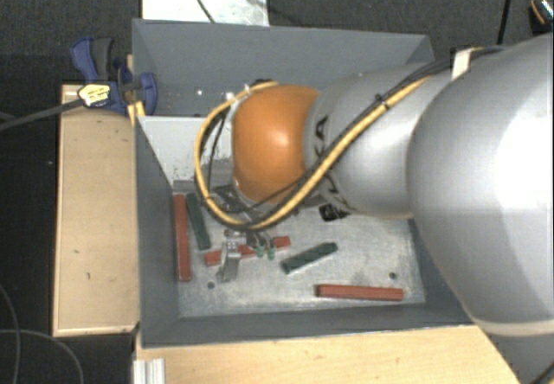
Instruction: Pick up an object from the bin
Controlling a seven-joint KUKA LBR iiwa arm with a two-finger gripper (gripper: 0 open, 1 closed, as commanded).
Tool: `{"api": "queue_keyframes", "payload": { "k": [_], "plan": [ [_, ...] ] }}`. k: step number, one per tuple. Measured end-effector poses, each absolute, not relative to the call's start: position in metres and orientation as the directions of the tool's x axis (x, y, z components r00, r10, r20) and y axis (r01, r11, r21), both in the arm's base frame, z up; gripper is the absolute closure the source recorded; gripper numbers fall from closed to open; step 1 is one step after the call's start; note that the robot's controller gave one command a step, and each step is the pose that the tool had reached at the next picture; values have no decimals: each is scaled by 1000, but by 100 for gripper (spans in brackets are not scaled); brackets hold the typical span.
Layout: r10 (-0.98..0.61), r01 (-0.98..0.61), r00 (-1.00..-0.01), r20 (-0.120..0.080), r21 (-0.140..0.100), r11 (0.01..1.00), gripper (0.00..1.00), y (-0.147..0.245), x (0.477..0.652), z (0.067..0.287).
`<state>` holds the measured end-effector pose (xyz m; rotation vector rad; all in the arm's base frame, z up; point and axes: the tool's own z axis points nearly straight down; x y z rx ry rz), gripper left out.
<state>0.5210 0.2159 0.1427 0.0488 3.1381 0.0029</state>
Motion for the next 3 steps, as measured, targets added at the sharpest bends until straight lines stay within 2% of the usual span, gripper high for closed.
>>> {"api": "queue_keyframes", "payload": {
  "k": [1, 2, 3],
  "plan": [
    [-135, -135, -991, 1, -2, 991, 0, 178, 562, 69],
    [-134, -134, -991, -2, 1, 991, 100, 180, 562, 70],
    [-93, -93, -996, -12, 3, 996, 100, 181, 583, 171]
  ]
}}
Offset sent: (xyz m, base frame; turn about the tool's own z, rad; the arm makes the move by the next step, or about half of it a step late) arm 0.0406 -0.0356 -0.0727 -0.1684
